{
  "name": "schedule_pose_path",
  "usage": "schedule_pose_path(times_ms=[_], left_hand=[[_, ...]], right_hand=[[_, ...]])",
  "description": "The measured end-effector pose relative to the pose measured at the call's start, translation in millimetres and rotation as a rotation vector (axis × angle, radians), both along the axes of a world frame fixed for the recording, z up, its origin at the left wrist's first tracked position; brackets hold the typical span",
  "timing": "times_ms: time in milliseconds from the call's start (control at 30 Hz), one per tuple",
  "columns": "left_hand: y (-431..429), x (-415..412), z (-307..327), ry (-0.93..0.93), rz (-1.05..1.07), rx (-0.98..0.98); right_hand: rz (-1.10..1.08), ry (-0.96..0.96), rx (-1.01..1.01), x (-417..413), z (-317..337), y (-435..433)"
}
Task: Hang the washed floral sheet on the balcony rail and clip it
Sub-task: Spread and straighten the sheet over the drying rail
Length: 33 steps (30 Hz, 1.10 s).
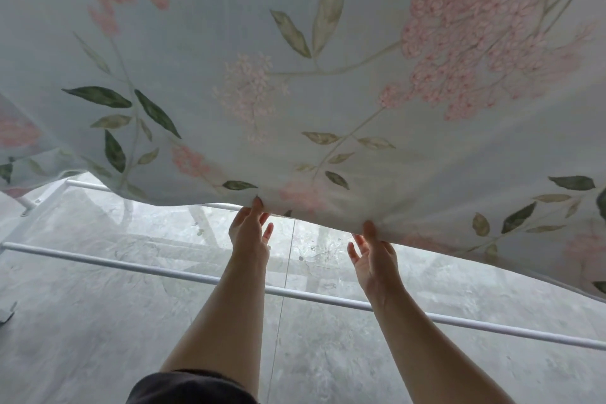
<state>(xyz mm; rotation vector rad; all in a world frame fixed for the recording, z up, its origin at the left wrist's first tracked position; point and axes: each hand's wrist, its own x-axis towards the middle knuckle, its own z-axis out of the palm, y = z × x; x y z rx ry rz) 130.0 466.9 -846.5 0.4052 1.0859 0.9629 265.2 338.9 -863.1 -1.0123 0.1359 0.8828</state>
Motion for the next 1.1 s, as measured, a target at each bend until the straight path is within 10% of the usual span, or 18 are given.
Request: schedule_pose_path(times_ms=[233, 633, 1100], left_hand=[[2.6, -4.1, -7.1, 0.099, -0.068, -0.014], [44.5, -83.6, -5.9, -0.291, 0.099, 0.094], [50.5, -77.1, -9.7, -0.088, 0.223, 0.021]], right_hand=[[-0.038, -0.018, -0.021, -3.2, -8.4, 4.9], [0.344, 0.091, 0.117, -67.0, -12.4, 54.1], [0.159, -0.034, -0.121, -82.3, -13.7, 66.6]])
